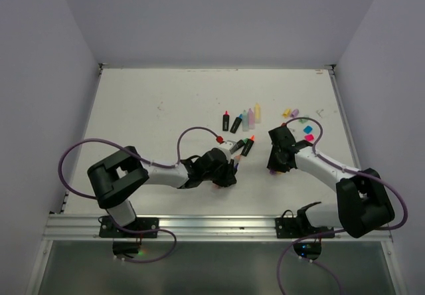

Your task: Open the pen caps

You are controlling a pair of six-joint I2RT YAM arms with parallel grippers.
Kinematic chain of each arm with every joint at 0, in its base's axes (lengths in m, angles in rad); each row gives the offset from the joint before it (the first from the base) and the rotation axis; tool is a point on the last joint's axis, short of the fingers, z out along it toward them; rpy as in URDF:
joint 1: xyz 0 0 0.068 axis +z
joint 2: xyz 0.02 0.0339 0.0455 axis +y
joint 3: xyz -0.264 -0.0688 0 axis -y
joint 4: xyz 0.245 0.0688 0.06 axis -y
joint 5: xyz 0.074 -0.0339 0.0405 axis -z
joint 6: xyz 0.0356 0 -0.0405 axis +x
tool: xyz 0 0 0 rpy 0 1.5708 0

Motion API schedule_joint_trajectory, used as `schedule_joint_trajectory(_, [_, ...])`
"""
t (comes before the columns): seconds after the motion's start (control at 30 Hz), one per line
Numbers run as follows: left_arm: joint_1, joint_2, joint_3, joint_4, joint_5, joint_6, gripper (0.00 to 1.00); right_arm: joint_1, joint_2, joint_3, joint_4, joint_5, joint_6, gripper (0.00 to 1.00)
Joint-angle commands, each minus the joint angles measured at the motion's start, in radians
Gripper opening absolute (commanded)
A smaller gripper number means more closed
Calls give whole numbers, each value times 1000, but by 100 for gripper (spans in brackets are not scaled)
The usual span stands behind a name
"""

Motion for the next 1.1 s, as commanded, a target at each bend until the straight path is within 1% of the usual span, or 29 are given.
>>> schedule_joint_trajectory(0.0, [-11,24,43,-62,-44,-10,22,-22,16,10,13,18,-28,27])
schedule_joint_trajectory(0.03, [-13,29,46,-63,-45,-12,25,-23,22,12,16,13,-34,29])
schedule_joint_trajectory(0.07, [-15,35,45,-62,-42,-12,27,-26,22,12,19,12,-34,33])
schedule_joint_trajectory(0.2, [-19,47,45,-59,-48,-12,35,-26,29,15,24,6,-42,40])
schedule_joint_trajectory(0.23, [-19,47,46,-65,-50,-15,40,-26,31,16,24,6,-48,41])
schedule_joint_trajectory(0.3, [-18,44,46,-72,-76,-16,44,-28,31,18,25,4,-54,42])
schedule_joint_trajectory(0.33, [-19,35,40,-65,-76,-12,48,-26,28,18,24,3,-62,43])
schedule_joint_trajectory(0.43, [-22,-3,25,-40,-93,-4,54,-26,-3,21,24,6,-79,47])
schedule_joint_trajectory(0.5, [-25,-29,26,-48,-117,10,60,-26,-32,35,5,19,-85,50])
schedule_joint_trajectory(0.53, [-28,-57,37,-55,-126,22,62,-26,-40,42,-5,27,-88,52])
schedule_joint_trajectory(0.57, [-33,-74,43,-62,-134,32,63,-26,-50,50,-27,41,-89,57])
schedule_joint_trajectory(0.6, [-38,-88,58,-83,-160,42,66,-26,-75,64,-39,55,-89,58])
schedule_joint_trajectory(0.67, [-48,-131,74,-108,-186,62,67,-26,-98,76,-74,61,-91,70])
schedule_joint_trajectory(0.73, [-53,-180,77,-118,-206,74,68,-26,-131,90,-96,69,-91,74])
schedule_joint_trajectory(0.77, [-59,-198,72,-115,-211,77,68,-25,-142,93,-113,69,-92,85])
schedule_joint_trajectory(0.8, [-61,-215,66,-97,-211,80,69,-25,-150,94,-124,72,-93,99])
schedule_joint_trajectory(0.93, [-67,-296,13,-63,-205,73,70,-25,-182,94,-167,78,-74,99])
schedule_joint_trajectory(1.03, [-65,-318,-18,-45,-186,59,71,-25,-219,82,-194,56,-59,99])
schedule_joint_trajectory(1.07, [-65,-323,-29,-37,-182,54,71,-25,-254,76,-197,38,-56,99])
